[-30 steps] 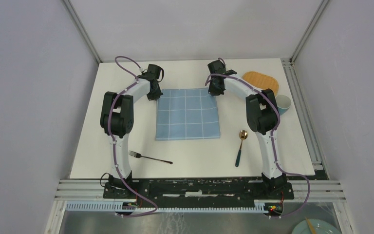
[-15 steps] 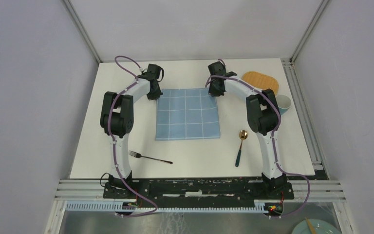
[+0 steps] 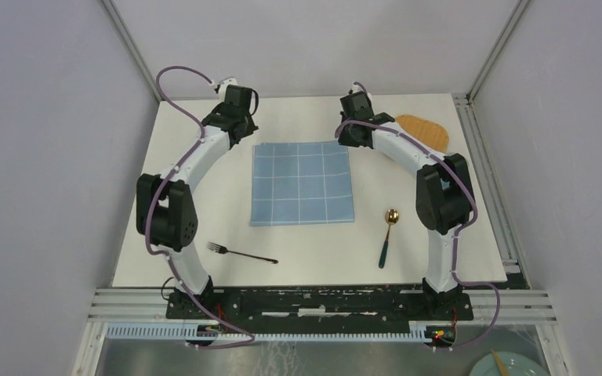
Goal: Set the dinner table for one person
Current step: Adjust the napkin at the center of the board.
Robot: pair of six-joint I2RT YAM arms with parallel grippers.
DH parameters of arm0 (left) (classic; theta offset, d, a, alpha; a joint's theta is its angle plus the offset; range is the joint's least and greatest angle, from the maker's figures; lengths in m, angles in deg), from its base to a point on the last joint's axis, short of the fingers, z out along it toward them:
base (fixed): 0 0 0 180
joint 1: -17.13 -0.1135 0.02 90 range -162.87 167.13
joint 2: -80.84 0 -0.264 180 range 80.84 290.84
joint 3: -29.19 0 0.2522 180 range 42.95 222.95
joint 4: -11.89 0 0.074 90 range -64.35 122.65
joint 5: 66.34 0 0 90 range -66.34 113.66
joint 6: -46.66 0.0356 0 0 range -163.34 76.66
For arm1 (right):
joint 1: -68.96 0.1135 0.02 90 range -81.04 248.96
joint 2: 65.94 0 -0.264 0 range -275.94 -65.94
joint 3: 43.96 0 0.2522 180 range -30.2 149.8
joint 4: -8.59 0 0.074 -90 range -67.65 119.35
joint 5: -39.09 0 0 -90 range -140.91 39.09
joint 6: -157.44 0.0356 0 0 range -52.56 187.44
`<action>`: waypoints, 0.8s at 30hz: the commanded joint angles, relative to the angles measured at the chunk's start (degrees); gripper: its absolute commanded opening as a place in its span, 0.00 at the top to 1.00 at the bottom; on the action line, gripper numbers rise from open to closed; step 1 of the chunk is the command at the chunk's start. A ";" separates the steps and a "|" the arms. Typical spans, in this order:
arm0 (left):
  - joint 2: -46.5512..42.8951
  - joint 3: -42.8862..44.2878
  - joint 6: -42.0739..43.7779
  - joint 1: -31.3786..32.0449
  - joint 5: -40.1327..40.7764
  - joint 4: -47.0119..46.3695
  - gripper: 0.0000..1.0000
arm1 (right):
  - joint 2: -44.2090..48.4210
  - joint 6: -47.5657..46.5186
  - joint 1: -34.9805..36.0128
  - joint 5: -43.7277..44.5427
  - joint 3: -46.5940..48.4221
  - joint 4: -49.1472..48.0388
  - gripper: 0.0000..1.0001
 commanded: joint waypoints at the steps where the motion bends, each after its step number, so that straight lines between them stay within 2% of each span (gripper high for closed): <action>1: -5.03 -5.48 -3.50 1.66 -3.34 0.03 0.97 | 4.48 -1.26 1.37 -3.29 -2.32 -1.15 0.83; 6: -9.76 -14.12 -7.24 4.48 -6.44 -0.96 0.98 | 5.97 -2.24 4.13 -2.80 -6.58 -1.12 0.87; 12: -10.12 -19.49 -9.38 7.24 -9.15 -1.50 0.98 | 6.38 -1.13 6.28 -3.44 -11.15 -2.12 1.00; 24: -5.10 -21.69 -12.55 8.56 -10.14 -2.30 0.98 | 3.73 -0.07 8.74 -4.21 -12.84 -2.64 1.00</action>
